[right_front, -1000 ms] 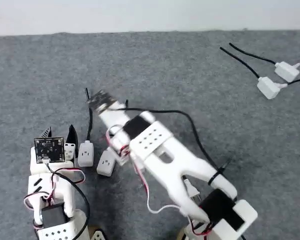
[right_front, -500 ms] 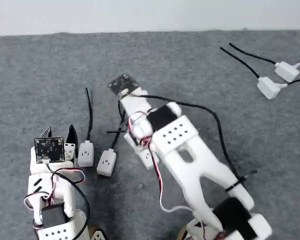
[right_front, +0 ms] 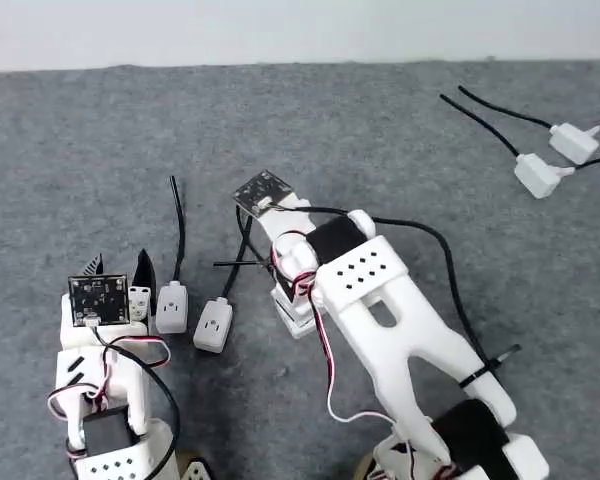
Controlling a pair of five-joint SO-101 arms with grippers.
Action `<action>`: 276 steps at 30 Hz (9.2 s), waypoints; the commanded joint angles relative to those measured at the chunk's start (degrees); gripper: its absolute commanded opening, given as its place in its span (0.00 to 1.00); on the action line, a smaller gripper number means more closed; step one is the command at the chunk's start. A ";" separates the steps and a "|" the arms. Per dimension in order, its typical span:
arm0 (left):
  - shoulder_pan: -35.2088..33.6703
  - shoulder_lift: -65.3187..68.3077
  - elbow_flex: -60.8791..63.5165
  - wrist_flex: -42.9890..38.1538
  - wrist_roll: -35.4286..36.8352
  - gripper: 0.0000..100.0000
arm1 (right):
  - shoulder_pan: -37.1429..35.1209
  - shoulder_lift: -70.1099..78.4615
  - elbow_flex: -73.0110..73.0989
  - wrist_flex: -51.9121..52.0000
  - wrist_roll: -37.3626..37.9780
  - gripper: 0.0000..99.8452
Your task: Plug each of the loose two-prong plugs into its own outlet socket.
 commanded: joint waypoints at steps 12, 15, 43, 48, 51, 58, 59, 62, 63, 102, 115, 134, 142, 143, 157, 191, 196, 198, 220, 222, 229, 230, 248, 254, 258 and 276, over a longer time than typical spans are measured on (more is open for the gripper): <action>0.18 -0.70 -0.92 0.00 -0.53 0.19 | -1.01 -2.68 3.52 -4.88 0.79 0.01; 0.18 -0.70 -0.92 0.00 -0.53 0.19 | -1.10 -2.68 3.60 -5.67 0.79 0.01; 0.18 -0.70 -0.92 0.00 -0.53 0.19 | -0.75 4.44 3.52 -7.87 0.70 0.01; 0.18 -0.70 -0.92 0.00 -0.53 0.19 | -0.66 4.44 3.52 -7.52 0.70 0.01; 0.18 -0.70 -0.92 0.00 -0.53 0.19 | -0.66 4.35 3.43 -7.43 0.70 0.01; 0.18 -0.70 -0.92 0.00 -0.53 0.19 | 1.71 -1.01 3.43 -7.43 0.79 0.01; 0.18 -0.70 -0.92 0.00 -0.53 0.19 | 1.71 -2.24 3.43 -6.99 0.79 0.01; 0.18 -0.70 -0.92 0.00 -0.53 0.19 | 1.45 -5.14 3.43 -5.76 0.79 0.01; 0.18 -0.70 -0.92 0.00 -0.53 0.19 | 1.36 -5.58 3.43 -5.32 0.79 0.01; 0.18 -0.70 -0.92 0.00 -0.53 0.19 | -0.75 2.07 3.69 -6.90 0.70 0.01; 0.18 -0.70 -0.92 0.00 -0.53 0.19 | -1.36 2.07 3.78 -7.52 0.62 0.01; 0.18 -0.70 -0.92 0.00 -0.53 0.19 | 0.57 2.07 6.07 -7.78 0.70 0.01; 0.18 -0.70 -0.92 0.00 -0.53 0.19 | 0.57 2.07 6.07 -9.01 0.70 0.01; 0.18 -0.70 -0.92 0.00 -0.53 0.19 | 0.40 2.07 6.15 -9.54 0.70 0.01; 0.18 -0.70 -0.92 0.00 -0.53 0.19 | 1.71 1.89 6.07 -7.96 0.79 0.01; 0.18 -0.70 -0.92 0.09 -0.53 0.19 | -1.01 9.71 5.80 -12.79 0.35 0.01; 0.18 -0.70 -0.92 0.09 -0.53 0.19 | -0.75 12.09 5.89 -16.40 0.26 0.01; 0.18 -0.70 -0.92 0.09 -0.53 0.19 | -1.01 12.35 5.98 -17.54 0.26 0.01; 0.18 -0.70 -0.92 0.09 -0.53 0.19 | -0.66 17.80 6.33 -14.90 0.53 0.01; 0.18 -0.70 -0.92 0.09 -0.53 0.19 | -0.31 17.80 6.33 -14.20 0.62 0.01; 0.18 -0.70 -0.92 0.09 -0.53 0.19 | 2.42 17.80 6.33 -13.23 0.88 0.01; 0.18 -0.70 -0.92 0.09 -0.53 0.19 | 2.42 17.80 6.33 -12.88 1.58 0.01; 0.18 -0.70 -0.84 0.09 -0.53 0.19 | 2.07 18.33 15.74 -19.56 6.24 0.01; 0.18 -0.70 -0.48 0.00 -0.53 0.19 | 1.98 18.42 18.20 -24.13 6.07 0.01; 0.18 -0.70 -0.48 0.00 -0.53 0.19 | 0.57 18.42 18.73 -26.86 6.24 0.01; 0.18 -0.70 -0.40 0.00 -3.08 0.19 | -0.84 18.51 18.81 -21.32 6.42 0.32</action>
